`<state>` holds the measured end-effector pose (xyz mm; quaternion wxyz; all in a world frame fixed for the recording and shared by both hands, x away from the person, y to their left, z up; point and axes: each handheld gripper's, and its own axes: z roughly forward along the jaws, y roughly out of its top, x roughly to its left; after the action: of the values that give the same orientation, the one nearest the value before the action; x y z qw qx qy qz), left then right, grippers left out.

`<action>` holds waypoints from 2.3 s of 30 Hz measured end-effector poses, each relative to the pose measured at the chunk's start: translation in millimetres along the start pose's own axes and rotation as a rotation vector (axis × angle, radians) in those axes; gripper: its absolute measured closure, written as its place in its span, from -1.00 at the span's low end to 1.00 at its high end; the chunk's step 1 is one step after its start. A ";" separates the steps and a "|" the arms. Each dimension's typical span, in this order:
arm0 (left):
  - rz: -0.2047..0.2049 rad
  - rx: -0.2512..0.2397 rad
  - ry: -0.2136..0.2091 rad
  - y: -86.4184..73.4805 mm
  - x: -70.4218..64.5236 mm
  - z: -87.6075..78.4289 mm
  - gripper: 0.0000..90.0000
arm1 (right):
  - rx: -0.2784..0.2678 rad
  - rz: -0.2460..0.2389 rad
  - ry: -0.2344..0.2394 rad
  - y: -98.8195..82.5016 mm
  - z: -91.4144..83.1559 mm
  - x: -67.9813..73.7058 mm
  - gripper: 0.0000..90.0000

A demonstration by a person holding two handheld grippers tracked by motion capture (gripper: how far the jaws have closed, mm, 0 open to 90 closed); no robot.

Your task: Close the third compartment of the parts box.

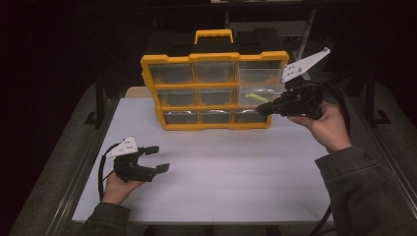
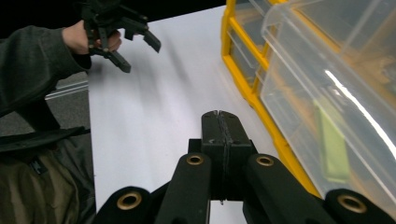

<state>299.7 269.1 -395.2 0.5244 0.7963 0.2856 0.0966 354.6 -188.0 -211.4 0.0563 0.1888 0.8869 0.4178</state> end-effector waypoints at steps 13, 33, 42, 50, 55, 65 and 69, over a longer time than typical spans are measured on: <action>0.006 -0.004 -0.001 0.0 -1.4 -0.2 -0.57 | 0.019 0.017 -0.076 4.2 -3.1 -9.9 0.97; 0.005 -0.008 0.000 -0.1 -2.1 -1.1 -0.57 | 0.023 0.028 -0.115 10.8 -4.0 -18.8 0.97; 0.004 -0.007 0.000 -0.2 -1.8 -2.0 -0.57 | 0.029 0.039 -0.123 14.8 -4.6 -25.2 0.97; 0.006 -0.005 0.001 -0.1 -1.8 -2.4 -0.57 | 0.037 0.048 -0.133 17.6 -2.5 -32.6 0.97; 0.001 -0.006 0.001 -0.2 -2.3 -2.7 -0.57 | 0.037 0.065 -0.136 18.3 -2.7 -37.6 0.97; 0.011 -0.012 0.002 0.1 -2.1 -3.9 -0.57 | 0.042 0.075 -0.146 21.8 -1.6 -45.3 0.97; 0.011 -0.014 0.003 0.0 -2.0 -4.3 -0.57 | 0.044 0.081 -0.147 23.8 -1.2 -47.8 0.97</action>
<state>296.1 271.4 -393.0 0.5292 0.7939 0.2814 0.1026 405.2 -193.3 -195.2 0.1001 0.2560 0.8809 0.3852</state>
